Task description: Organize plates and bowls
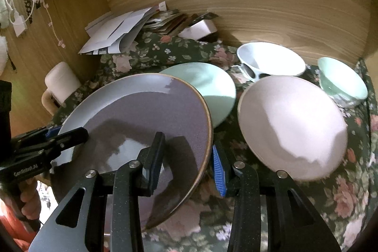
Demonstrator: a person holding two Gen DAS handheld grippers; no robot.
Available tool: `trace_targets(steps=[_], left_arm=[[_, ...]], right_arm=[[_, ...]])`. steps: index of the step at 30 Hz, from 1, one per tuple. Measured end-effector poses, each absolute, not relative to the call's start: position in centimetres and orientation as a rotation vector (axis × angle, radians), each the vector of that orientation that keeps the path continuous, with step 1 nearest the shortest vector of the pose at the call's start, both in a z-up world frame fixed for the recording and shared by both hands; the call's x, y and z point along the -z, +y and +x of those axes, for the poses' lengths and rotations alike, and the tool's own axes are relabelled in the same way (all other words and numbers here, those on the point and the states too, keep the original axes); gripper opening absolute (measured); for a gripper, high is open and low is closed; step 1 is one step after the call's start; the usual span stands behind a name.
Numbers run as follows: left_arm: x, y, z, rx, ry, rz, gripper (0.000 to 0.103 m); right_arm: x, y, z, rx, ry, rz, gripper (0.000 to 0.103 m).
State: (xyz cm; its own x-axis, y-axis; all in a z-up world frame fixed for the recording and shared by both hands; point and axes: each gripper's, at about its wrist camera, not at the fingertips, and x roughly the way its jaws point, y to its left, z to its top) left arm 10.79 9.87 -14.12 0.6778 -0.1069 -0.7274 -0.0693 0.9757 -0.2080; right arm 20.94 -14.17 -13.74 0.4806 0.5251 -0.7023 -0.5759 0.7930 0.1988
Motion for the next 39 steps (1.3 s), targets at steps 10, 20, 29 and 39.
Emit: trace_targets(steps=[10, 20, 29, 39], left_arm=[[14.3, 7.1, 10.1, 0.076, 0.841, -0.201, 0.042], [15.7, 4.5, 10.2, 0.134, 0.882, -0.181, 0.042], [17.4, 3.2, 10.2, 0.163, 0.929, -0.177, 0.042], [18.2, 3.0, 10.0, 0.160, 0.944, -0.180, 0.042]], right_arm=[[14.3, -17.2, 19.3, -0.622, 0.838, -0.057, 0.034], [15.7, -20.1, 18.3, -0.570, 0.877, -0.033, 0.034], [16.6, -21.4, 17.5, -0.553, 0.900, 0.002, 0.034], [17.2, -21.5, 17.4, -0.556, 0.911, 0.012, 0.034]])
